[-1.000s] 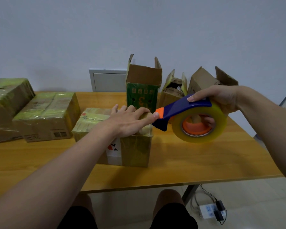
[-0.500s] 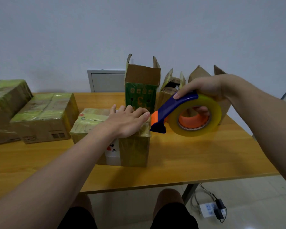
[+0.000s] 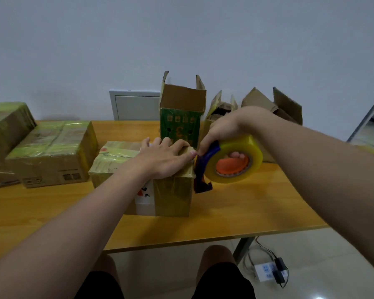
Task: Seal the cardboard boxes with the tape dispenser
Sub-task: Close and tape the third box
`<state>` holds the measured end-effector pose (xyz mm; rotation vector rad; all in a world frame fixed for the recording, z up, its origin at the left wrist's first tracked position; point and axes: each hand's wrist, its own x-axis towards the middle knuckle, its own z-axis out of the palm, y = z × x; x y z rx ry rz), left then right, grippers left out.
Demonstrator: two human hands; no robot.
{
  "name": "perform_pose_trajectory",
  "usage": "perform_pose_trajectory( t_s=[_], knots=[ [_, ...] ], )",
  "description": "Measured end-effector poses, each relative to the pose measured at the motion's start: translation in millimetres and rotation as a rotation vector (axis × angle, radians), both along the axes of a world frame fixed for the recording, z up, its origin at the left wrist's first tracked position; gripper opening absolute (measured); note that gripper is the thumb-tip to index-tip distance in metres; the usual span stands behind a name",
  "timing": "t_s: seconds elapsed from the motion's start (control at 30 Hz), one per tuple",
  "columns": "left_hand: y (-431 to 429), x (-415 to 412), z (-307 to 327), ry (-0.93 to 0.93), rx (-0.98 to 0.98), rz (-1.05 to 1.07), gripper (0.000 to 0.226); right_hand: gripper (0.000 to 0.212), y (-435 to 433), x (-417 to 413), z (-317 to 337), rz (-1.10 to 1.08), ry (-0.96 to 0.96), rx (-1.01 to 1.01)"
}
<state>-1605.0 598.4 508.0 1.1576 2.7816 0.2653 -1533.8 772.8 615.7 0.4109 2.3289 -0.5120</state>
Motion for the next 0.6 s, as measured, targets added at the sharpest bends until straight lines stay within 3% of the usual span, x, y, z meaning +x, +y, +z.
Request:
perform_pose_trajectory(
  t_s=[0.17, 0.27, 0.33, 0.43, 0.53, 0.6],
  knots=[
    [14, 5, 10, -0.033, -0.083, 0.077, 0.074, 0.046, 26, 16, 0, -0.031, 0.433, 0.159],
    [25, 16, 14, -0.023, -0.094, 0.151, 0.080, 0.059, 37, 28, 4, -0.121, 0.664, 0.129],
    [29, 22, 15, -0.025, -0.089, 0.192, 0.082, 0.071, 37, 38, 3, -0.233, 0.825, 0.064],
    [26, 20, 17, -0.078, -0.035, 0.195, 0.080, 0.059, 19, 46, -14, -0.424, 1.082, -0.111],
    [7, 6, 25, -0.235, 0.178, 0.157, 0.069, 0.052, -6, 47, -28, -0.569, 1.288, -0.339],
    [-17, -9, 30, -0.202, 0.312, 0.124, 0.055, 0.047, -22, 43, -29, -0.599, 1.359, -0.474]
  ],
)
